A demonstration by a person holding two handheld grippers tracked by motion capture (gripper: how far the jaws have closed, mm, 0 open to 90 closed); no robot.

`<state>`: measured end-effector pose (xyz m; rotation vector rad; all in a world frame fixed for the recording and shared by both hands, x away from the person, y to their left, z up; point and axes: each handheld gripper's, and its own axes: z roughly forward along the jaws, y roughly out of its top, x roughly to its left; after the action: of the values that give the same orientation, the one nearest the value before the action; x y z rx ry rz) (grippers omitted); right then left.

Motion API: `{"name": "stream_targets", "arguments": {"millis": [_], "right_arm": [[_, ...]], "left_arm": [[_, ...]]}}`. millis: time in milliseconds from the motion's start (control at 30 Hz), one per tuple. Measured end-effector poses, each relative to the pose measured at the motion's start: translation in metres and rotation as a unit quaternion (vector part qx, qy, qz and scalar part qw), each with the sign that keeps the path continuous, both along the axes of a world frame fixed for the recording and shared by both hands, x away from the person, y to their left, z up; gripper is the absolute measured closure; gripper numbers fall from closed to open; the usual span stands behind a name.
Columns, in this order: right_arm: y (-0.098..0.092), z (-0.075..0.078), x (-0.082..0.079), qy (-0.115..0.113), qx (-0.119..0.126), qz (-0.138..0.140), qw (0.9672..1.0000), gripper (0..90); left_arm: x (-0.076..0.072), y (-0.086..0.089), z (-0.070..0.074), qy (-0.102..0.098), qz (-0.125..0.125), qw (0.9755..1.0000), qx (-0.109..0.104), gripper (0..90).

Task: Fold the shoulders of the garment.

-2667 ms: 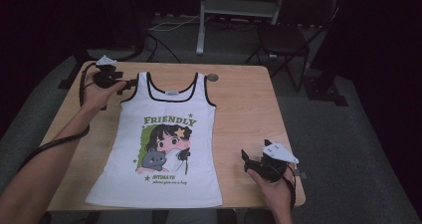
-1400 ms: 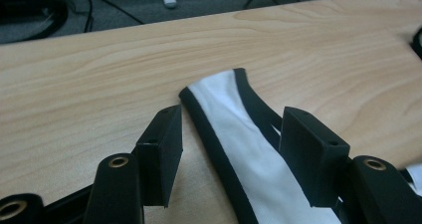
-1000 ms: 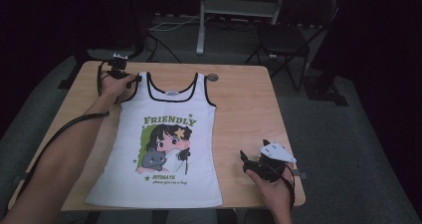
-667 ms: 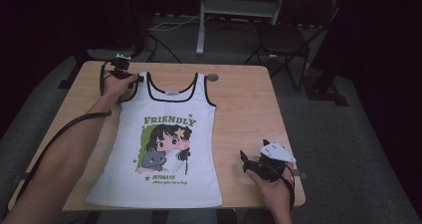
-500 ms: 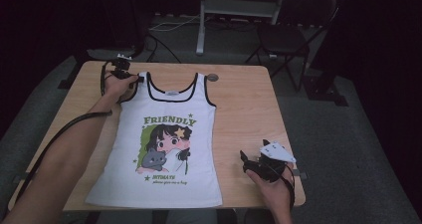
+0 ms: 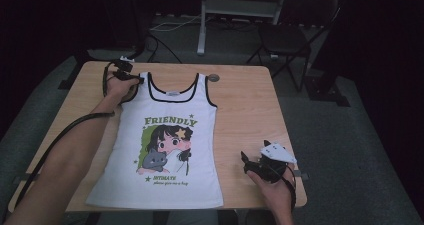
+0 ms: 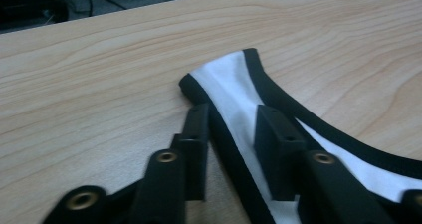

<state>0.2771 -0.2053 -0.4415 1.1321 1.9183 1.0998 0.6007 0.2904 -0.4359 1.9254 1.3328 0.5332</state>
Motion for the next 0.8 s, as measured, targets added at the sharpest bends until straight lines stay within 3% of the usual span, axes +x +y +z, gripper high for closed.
{"name": "stream_targets", "arguments": {"millis": [267,433,800], "right_arm": [[-0.001,0.0,0.0,0.0,0.004,0.0,1.0,13.3],[-0.001,0.0,0.0,-0.001,0.004,0.0,1.0,13.3],[0.0,0.0,0.0,-0.001,0.002,0.001,1.0,13.3]], "left_arm": [[-0.003,0.002,0.001,-0.006,-0.017,0.9997,-0.014,86.5],[-0.004,0.002,0.007,-0.012,-0.029,0.9988,-0.036,87.1],[-0.012,-0.001,0.018,-0.023,-0.037,0.9984,-0.038,87.3]]}}
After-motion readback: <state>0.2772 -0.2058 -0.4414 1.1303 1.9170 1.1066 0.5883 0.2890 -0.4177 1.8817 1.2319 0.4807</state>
